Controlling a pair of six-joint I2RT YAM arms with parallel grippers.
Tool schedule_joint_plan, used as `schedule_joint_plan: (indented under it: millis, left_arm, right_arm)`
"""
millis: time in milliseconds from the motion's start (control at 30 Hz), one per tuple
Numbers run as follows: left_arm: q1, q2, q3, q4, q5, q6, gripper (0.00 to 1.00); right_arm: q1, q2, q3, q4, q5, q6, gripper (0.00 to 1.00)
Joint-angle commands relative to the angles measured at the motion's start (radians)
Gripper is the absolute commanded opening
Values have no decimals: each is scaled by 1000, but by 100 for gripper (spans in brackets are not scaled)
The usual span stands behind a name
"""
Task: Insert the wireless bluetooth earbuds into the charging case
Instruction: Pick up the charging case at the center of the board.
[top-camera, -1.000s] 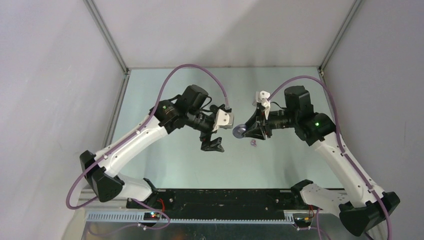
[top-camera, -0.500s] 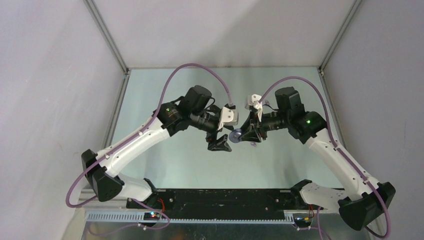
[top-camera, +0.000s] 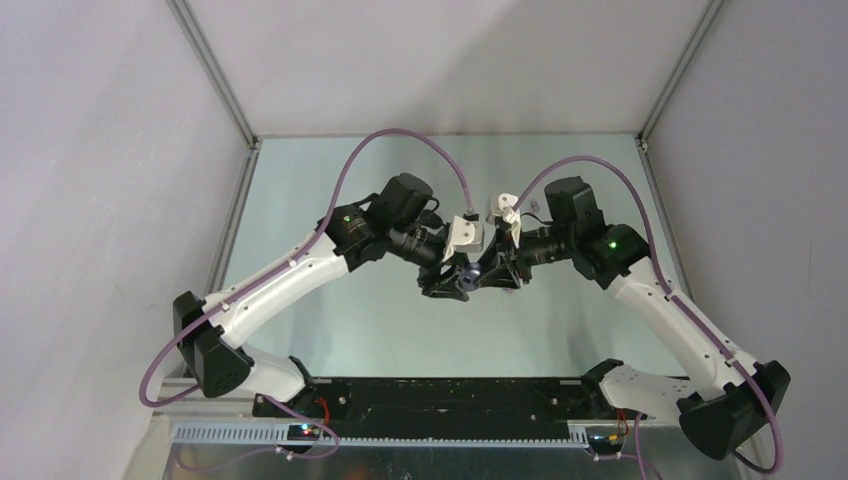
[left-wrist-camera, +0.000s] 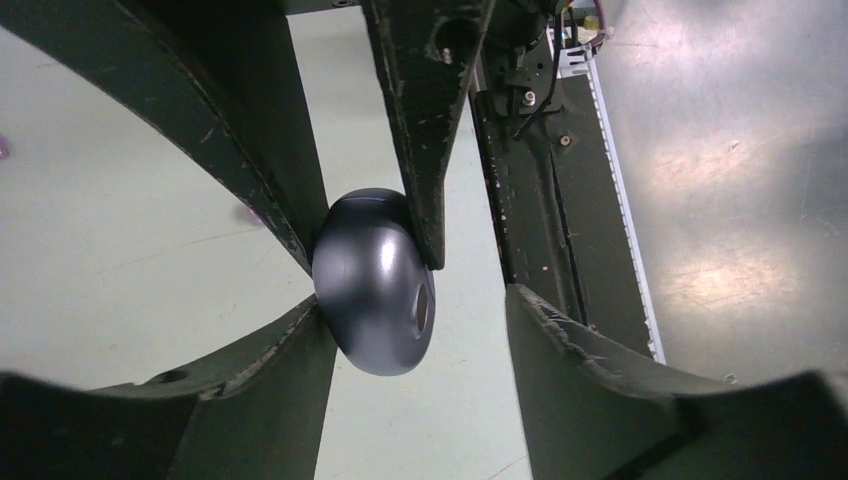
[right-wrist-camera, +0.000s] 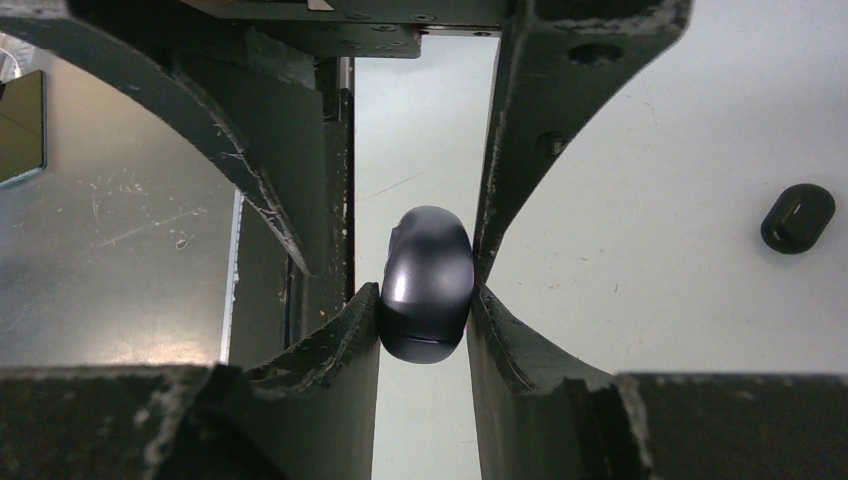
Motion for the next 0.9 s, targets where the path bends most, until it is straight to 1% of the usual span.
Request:
schedule_joint_plan:
  millis: [0, 167, 233, 467, 533, 567, 600, 633, 667, 700, 733, 767, 800, 833, 867]
  left_arm:
    - [-11, -6, 13, 8, 35, -12, 59]
    - [-10, -6, 11, 6, 37, -6, 57]
    - [-11, -8, 9, 5, 41, -4, 53]
    - [-10, -10, 7, -2, 50, 0, 31]
    - [-10, -10, 7, -2, 50, 1, 25]
    - [-10, -10, 8, 1, 49, 1, 21]
    - [-11, -10, 7, 6, 47, -6, 21]
    - [-11, -9, 6, 11, 43, -9, 19]
    - [-10, -10, 3, 21, 37, -20, 19]
    - [-10, -11, 1, 26, 33, -32, 18]
    - [-10, -12, -1, 36, 27, -36, 18]
    - [-10, -13, -1, 44, 20, -49, 18]
    - [-10, -13, -6, 60, 10, -57, 18]
    - [-10, -13, -8, 68, 5, -72, 18]
    - [-10, -15, -12, 83, -4, -80, 18]
  right_arm:
    - [9, 2, 5, 11, -5, -30, 15]
    - [10, 2, 3, 0, 2, -47, 15]
    - [10, 3, 4, -3, 4, -49, 15]
    - [9, 1, 3, -6, 5, -55, 16]
    - [9, -1, 4, -4, 5, -53, 18]
    - [9, -1, 3, -2, 6, -51, 22]
    - [8, -3, 4, 0, 7, -47, 25]
    - [7, -6, 4, 6, 7, -42, 31]
    - [6, -7, 4, 10, 5, -35, 34]
    - [0, -9, 4, 16, 5, -31, 40]
    - [-4, -11, 4, 19, 1, -22, 43]
    - [-14, -15, 3, 26, 0, -18, 51]
    - [-22, -17, 3, 30, -5, -6, 55]
    - [-38, -20, 3, 37, -7, -1, 63]
    - [-46, -22, 3, 40, -15, 8, 65]
